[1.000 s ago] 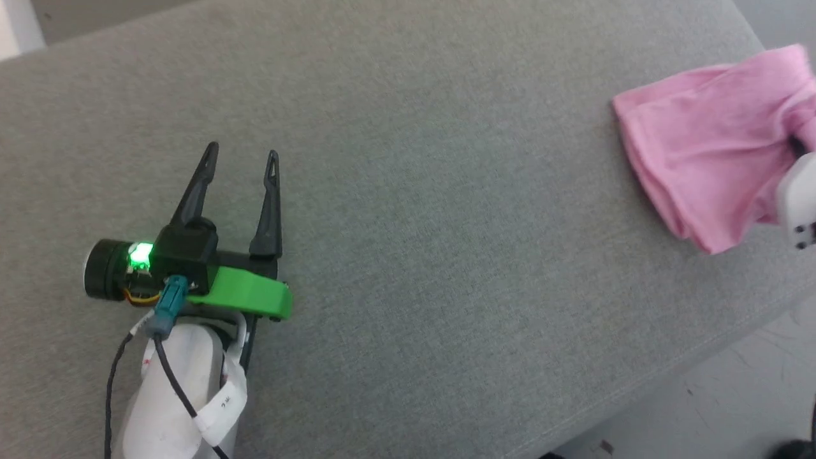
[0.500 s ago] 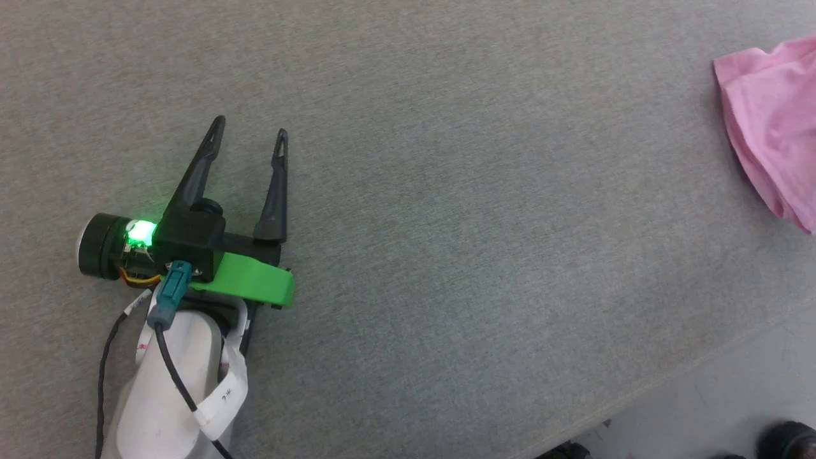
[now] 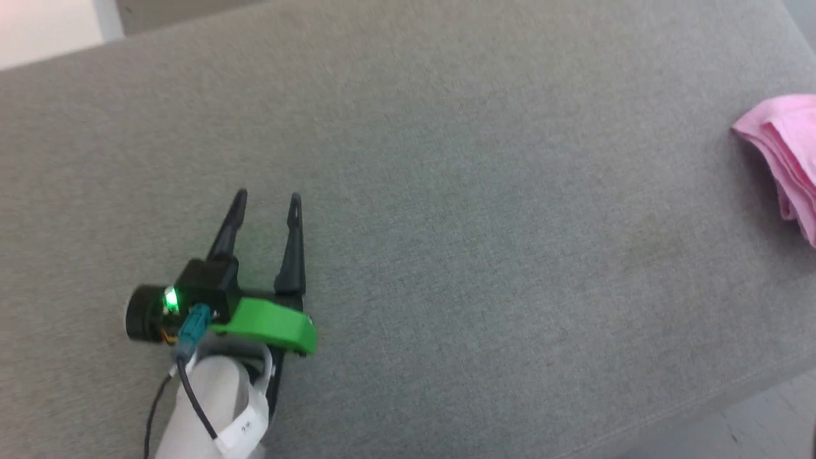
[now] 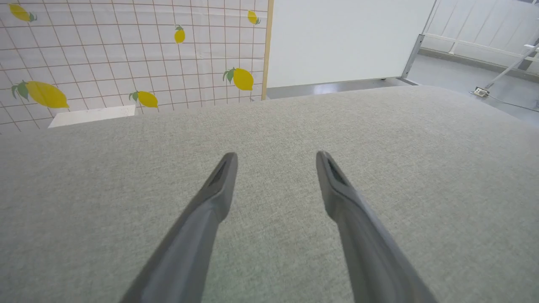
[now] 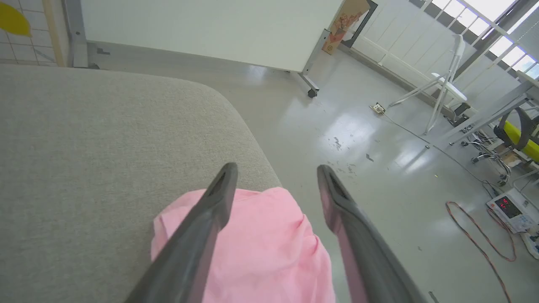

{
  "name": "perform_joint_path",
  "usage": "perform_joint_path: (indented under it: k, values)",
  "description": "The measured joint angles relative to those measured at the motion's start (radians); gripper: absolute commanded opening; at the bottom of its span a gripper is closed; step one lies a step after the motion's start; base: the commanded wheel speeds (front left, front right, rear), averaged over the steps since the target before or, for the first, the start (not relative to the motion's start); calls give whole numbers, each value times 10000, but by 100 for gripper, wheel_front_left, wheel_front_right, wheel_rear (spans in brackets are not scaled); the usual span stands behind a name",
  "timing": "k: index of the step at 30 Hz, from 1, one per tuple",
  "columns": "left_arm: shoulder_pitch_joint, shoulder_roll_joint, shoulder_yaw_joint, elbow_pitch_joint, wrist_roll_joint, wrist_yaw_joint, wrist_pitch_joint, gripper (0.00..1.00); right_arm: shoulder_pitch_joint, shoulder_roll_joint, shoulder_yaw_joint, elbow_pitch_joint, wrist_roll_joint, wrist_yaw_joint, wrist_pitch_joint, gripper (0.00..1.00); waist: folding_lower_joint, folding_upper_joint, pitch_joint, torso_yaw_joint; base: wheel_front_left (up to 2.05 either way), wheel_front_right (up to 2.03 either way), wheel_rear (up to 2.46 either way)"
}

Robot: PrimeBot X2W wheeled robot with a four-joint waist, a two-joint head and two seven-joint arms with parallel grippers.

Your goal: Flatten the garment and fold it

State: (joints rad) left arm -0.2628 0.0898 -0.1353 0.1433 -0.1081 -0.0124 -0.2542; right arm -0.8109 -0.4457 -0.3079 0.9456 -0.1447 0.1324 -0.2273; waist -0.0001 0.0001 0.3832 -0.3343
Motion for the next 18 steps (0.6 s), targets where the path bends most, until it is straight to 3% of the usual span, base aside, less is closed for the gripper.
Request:
perform_joint_path:
  k: [4, 9, 18]
  values:
    - [566, -161, 128, 10, -351, 58, -29, 100, 1127, 686, 886, -1235, 1406, 0, -203, 100, 0, 0, -815, 277, 0, 0, 0]
    - [1087, -274, 142, 102, -637, 35, -29, 100, 2985, 974, 1536, -3450, 2798, 0, -244, 100, 0, 0, -1783, 729, 0, 0, 0]
    - [1424, -353, -19, 259, -1051, -36, -31, 100, 6022, 2107, 1613, -7743, 3051, 0, 568, 100, 0, 0, -2901, 1967, 0, 0, 0]
